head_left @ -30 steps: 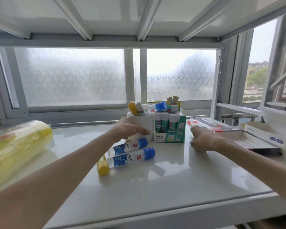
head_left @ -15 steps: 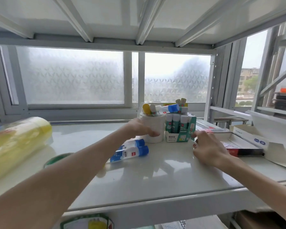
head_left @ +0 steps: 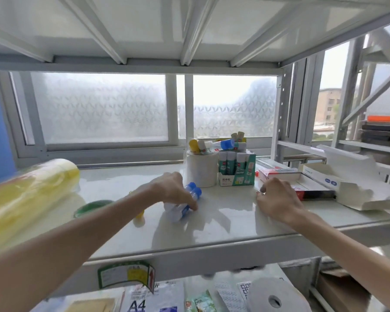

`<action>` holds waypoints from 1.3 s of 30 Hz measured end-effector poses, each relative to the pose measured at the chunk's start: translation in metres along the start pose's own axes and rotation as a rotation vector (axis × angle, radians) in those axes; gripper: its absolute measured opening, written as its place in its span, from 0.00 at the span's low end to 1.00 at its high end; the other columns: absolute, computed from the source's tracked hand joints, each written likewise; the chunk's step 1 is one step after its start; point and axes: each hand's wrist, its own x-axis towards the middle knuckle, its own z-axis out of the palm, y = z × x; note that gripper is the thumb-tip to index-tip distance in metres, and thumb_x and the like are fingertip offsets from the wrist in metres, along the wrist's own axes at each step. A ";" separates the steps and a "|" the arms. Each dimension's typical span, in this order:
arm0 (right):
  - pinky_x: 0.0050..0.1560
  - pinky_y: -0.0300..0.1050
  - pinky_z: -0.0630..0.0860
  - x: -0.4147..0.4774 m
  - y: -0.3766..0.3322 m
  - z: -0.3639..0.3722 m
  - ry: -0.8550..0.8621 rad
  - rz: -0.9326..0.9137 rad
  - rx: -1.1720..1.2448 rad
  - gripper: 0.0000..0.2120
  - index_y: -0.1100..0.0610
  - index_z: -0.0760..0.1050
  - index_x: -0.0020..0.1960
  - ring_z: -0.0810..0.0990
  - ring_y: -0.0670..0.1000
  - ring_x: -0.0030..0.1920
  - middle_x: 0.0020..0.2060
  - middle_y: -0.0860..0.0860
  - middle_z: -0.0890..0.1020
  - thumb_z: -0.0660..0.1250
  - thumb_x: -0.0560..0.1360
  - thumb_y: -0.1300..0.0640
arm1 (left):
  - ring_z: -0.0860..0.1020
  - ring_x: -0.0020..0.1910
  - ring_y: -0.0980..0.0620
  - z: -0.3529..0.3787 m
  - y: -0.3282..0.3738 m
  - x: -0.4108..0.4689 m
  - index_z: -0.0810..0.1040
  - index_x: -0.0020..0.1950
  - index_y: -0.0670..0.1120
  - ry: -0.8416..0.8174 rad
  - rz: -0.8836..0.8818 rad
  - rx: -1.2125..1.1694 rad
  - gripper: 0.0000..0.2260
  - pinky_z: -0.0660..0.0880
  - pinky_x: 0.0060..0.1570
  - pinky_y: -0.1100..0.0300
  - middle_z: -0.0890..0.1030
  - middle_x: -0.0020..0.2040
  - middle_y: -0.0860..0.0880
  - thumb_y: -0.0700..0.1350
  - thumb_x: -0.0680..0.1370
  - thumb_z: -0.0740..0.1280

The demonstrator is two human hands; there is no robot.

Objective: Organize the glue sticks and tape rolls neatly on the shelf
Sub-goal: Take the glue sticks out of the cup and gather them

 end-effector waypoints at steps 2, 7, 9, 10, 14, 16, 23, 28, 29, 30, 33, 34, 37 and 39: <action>0.31 0.41 0.62 -0.003 0.001 0.001 -0.003 0.014 0.023 0.08 0.65 0.78 0.44 0.74 0.57 0.38 0.28 0.53 0.72 0.64 0.74 0.60 | 0.71 0.35 0.55 0.015 0.022 -0.007 0.74 0.46 0.45 0.076 0.017 -0.049 0.21 0.67 0.30 0.62 0.74 0.39 0.50 0.59 0.66 0.76; 0.42 0.50 0.77 -0.001 0.000 -0.004 -0.065 0.127 0.130 0.10 0.67 0.80 0.44 0.81 0.61 0.46 0.41 0.60 0.83 0.66 0.71 0.60 | 0.79 0.44 0.49 0.049 0.086 -0.002 0.79 0.51 0.45 0.193 0.089 -0.203 0.19 0.77 0.39 0.59 0.81 0.48 0.47 0.56 0.69 0.74; 0.41 0.50 0.77 0.003 -0.001 -0.008 -0.083 0.149 0.183 0.10 0.66 0.82 0.43 0.82 0.60 0.44 0.39 0.61 0.84 0.67 0.69 0.60 | 0.78 0.48 0.48 0.057 0.109 -0.001 0.80 0.56 0.45 0.224 0.088 -0.225 0.20 0.76 0.45 0.58 0.81 0.53 0.46 0.57 0.72 0.72; 0.39 0.49 0.77 0.005 -0.002 -0.010 -0.095 0.155 0.201 0.09 0.66 0.82 0.41 0.82 0.59 0.42 0.37 0.61 0.84 0.68 0.68 0.60 | 0.77 0.48 0.47 0.059 0.119 -0.002 0.79 0.57 0.44 0.235 0.085 -0.234 0.19 0.75 0.45 0.58 0.80 0.54 0.45 0.56 0.73 0.70; 0.28 0.42 0.66 0.009 -0.003 -0.016 -0.106 0.157 0.204 0.07 0.67 0.78 0.35 0.75 0.56 0.33 0.28 0.57 0.77 0.66 0.69 0.64 | 0.79 0.56 0.43 0.063 0.133 -0.002 0.79 0.58 0.43 0.236 0.076 -0.278 0.18 0.75 0.52 0.55 0.80 0.57 0.43 0.55 0.77 0.66; 0.28 0.42 0.65 0.008 -0.003 -0.016 -0.101 0.143 0.203 0.07 0.67 0.78 0.36 0.76 0.57 0.34 0.28 0.57 0.76 0.65 0.69 0.64 | 0.79 0.57 0.42 0.056 0.127 -0.008 0.79 0.58 0.42 0.222 0.067 -0.296 0.20 0.75 0.53 0.55 0.80 0.58 0.42 0.57 0.79 0.62; 0.29 0.42 0.68 0.002 -0.005 -0.007 -0.080 0.107 0.160 0.10 0.66 0.78 0.35 0.75 0.54 0.31 0.31 0.58 0.80 0.63 0.72 0.62 | 0.77 0.52 0.41 -0.008 0.014 -0.047 0.77 0.53 0.42 0.466 -0.145 0.118 0.10 0.72 0.46 0.55 0.77 0.52 0.40 0.44 0.76 0.63; 0.27 0.41 0.66 -0.003 -0.010 -0.004 -0.087 0.119 0.157 0.12 0.63 0.74 0.34 0.74 0.51 0.28 0.28 0.56 0.77 0.63 0.75 0.60 | 0.76 0.61 0.42 -0.008 -0.045 -0.047 0.75 0.62 0.43 0.310 -0.376 0.248 0.16 0.73 0.53 0.55 0.76 0.62 0.42 0.45 0.76 0.63; 0.28 0.41 0.66 -0.003 -0.011 -0.004 -0.089 0.119 0.163 0.11 0.64 0.76 0.35 0.75 0.50 0.28 0.28 0.56 0.78 0.63 0.74 0.60 | 0.76 0.61 0.41 -0.007 -0.049 -0.045 0.75 0.62 0.42 0.304 -0.377 0.208 0.15 0.73 0.53 0.55 0.76 0.61 0.42 0.44 0.76 0.63; 0.28 0.41 0.67 -0.002 -0.012 -0.005 -0.094 0.121 0.166 0.11 0.64 0.77 0.36 0.76 0.50 0.28 0.28 0.56 0.79 0.63 0.74 0.60 | 0.76 0.60 0.41 -0.007 -0.049 -0.043 0.75 0.59 0.42 0.314 -0.362 0.162 0.14 0.74 0.53 0.55 0.76 0.60 0.41 0.43 0.75 0.63; 0.29 0.41 0.70 -0.001 -0.014 -0.004 -0.105 0.126 0.174 0.09 0.64 0.78 0.37 0.78 0.52 0.31 0.30 0.56 0.80 0.63 0.73 0.61 | 0.79 0.54 0.40 -0.006 -0.037 -0.040 0.73 0.47 0.41 0.316 -0.287 -0.016 0.05 0.74 0.45 0.56 0.77 0.52 0.40 0.39 0.72 0.64; 0.30 0.42 0.71 0.000 -0.015 -0.003 -0.107 0.131 0.182 0.09 0.63 0.78 0.37 0.79 0.53 0.32 0.31 0.57 0.80 0.63 0.73 0.61 | 0.80 0.52 0.40 -0.004 -0.029 -0.038 0.72 0.44 0.41 0.306 -0.260 -0.078 0.04 0.75 0.43 0.57 0.78 0.49 0.40 0.39 0.70 0.65; 0.33 0.44 0.75 0.003 -0.016 -0.001 -0.105 0.147 0.212 0.07 0.63 0.79 0.37 0.82 0.57 0.37 0.33 0.57 0.81 0.63 0.72 0.63 | 0.81 0.50 0.40 0.009 0.005 -0.031 0.73 0.43 0.41 0.298 -0.158 -0.252 0.05 0.77 0.44 0.55 0.80 0.49 0.40 0.40 0.69 0.66; 0.36 0.47 0.77 0.004 -0.017 0.000 -0.104 0.153 0.224 0.08 0.62 0.79 0.36 0.82 0.58 0.38 0.34 0.57 0.81 0.64 0.72 0.63 | 0.78 0.48 0.42 0.024 0.033 -0.024 0.73 0.44 0.42 0.295 -0.084 -0.342 0.05 0.75 0.42 0.56 0.77 0.46 0.43 0.41 0.71 0.67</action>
